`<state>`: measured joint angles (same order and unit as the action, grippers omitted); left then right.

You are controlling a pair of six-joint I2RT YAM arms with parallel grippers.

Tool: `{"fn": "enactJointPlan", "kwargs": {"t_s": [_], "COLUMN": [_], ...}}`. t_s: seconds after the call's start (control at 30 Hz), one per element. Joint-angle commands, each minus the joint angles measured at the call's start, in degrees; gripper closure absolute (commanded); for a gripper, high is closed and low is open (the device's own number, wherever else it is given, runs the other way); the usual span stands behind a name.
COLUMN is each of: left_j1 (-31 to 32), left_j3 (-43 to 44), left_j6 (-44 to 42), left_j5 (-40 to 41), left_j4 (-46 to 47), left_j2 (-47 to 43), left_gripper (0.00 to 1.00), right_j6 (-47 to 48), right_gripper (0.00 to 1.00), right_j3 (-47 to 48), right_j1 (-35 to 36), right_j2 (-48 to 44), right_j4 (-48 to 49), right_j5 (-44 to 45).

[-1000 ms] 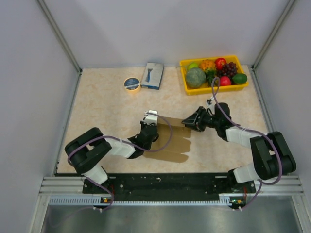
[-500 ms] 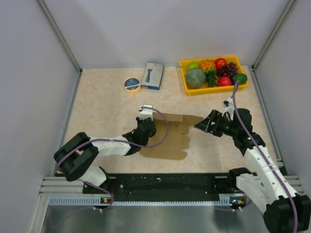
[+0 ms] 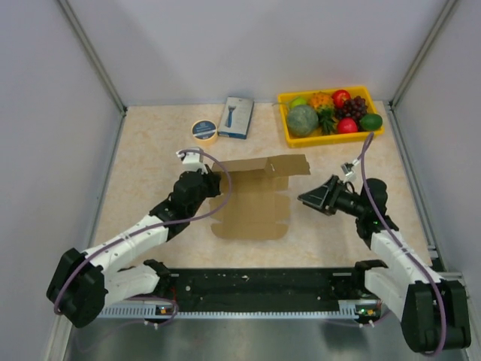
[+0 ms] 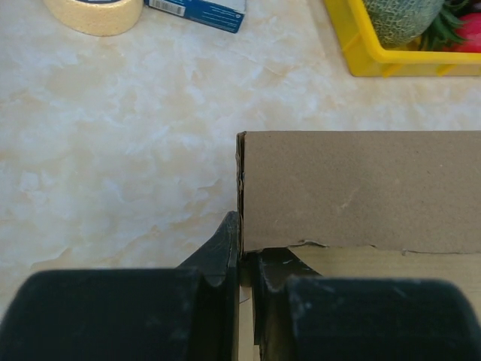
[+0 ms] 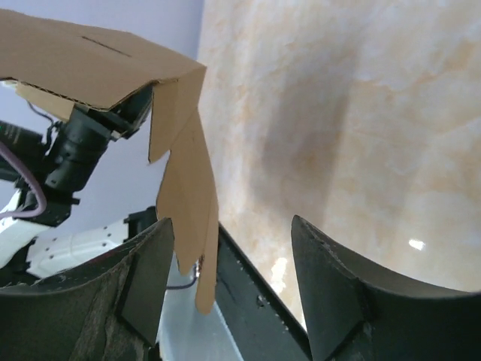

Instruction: Fold the paper box

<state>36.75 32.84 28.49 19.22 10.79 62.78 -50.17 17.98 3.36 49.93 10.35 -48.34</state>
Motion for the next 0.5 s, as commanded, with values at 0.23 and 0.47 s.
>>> {"fn": "enactJointPlan", "kwargs": {"t_s": [0.23,0.47], "left_j1": [-2.2,-2.2], "left_j3": [1.0,0.3], "left_j6": [8.2,9.8], "left_j5": [-15.8,-18.0], "left_j4": [1.2,4.2], "left_j2": [-4.4,-3.5], "left_gripper": [1.0,1.0], "right_j6": [-24.6,-28.8], "right_gripper": [0.43,0.46], "right_j3": [-2.9,-2.0], "right_j1": [4.5,7.0], "right_j2": [11.4,14.2], "right_j4": [47.2,54.1], "right_j5": [-1.8,-0.1]}}
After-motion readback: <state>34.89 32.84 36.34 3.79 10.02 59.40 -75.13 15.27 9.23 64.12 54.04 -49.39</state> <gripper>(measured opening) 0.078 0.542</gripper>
